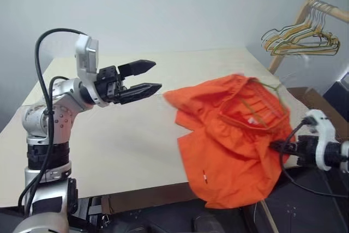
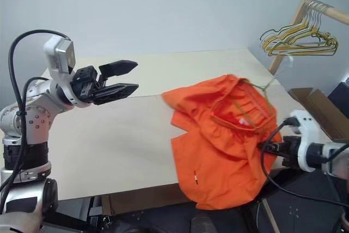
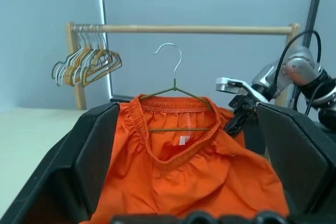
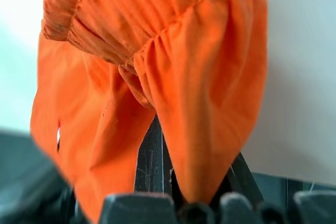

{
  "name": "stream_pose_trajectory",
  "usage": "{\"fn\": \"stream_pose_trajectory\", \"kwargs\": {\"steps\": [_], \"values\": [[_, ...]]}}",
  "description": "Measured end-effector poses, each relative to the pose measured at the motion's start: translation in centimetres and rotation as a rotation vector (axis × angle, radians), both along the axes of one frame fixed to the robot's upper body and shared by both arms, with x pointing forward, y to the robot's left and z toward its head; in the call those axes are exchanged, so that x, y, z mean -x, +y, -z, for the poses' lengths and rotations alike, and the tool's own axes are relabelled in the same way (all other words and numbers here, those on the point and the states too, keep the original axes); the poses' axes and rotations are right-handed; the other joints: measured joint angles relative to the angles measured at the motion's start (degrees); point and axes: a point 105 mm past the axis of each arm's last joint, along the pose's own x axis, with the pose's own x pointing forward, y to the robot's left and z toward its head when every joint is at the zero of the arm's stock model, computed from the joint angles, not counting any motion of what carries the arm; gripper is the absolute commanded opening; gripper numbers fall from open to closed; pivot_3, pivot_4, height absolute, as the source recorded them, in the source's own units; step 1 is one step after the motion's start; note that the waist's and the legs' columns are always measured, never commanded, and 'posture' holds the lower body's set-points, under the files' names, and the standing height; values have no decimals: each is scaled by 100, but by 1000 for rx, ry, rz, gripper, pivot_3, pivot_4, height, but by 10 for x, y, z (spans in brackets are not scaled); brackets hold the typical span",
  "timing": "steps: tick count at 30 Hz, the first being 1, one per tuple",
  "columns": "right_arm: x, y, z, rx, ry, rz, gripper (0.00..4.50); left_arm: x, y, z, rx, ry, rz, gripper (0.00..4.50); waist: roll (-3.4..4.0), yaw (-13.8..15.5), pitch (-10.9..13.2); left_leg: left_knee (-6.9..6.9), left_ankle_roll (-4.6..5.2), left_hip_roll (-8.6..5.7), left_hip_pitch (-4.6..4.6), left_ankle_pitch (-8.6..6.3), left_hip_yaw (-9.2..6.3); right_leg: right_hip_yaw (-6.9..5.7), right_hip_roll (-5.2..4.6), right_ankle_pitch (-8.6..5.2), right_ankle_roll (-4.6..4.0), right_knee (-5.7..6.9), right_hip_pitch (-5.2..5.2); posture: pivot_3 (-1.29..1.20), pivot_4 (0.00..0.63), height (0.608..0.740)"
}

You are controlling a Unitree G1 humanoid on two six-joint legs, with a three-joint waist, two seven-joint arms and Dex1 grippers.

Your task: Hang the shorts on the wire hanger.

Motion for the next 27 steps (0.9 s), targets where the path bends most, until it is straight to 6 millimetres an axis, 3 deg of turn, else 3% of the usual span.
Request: {"fn": "stream_pose_trajectory", "kwargs": {"steps": [14,23,27], "values": [[-30,-67,-8,-14,-52,644,0,1,-7,-7,20,-13,49,4490,8,-297,-2,-14,-2,0,0,2,-1,8,0,0,0,-2,-1,-257,0,740],[-35,-98,-37,-2,-85,975,0,5,-9,-13,51,-21,52,4490,14,-331,-2,-15,-2,-1,-2,2,-2,9,-1,0,1,-6,-2,-250,0,740],[-37,-109,-47,-119,-83,1109,0,5,-9,-14,61,-19,43,4490,25,-348,-3,-17,-2,-1,-2,2,-1,10,-1,0,1,-7,-2,-251,0,740]]}}
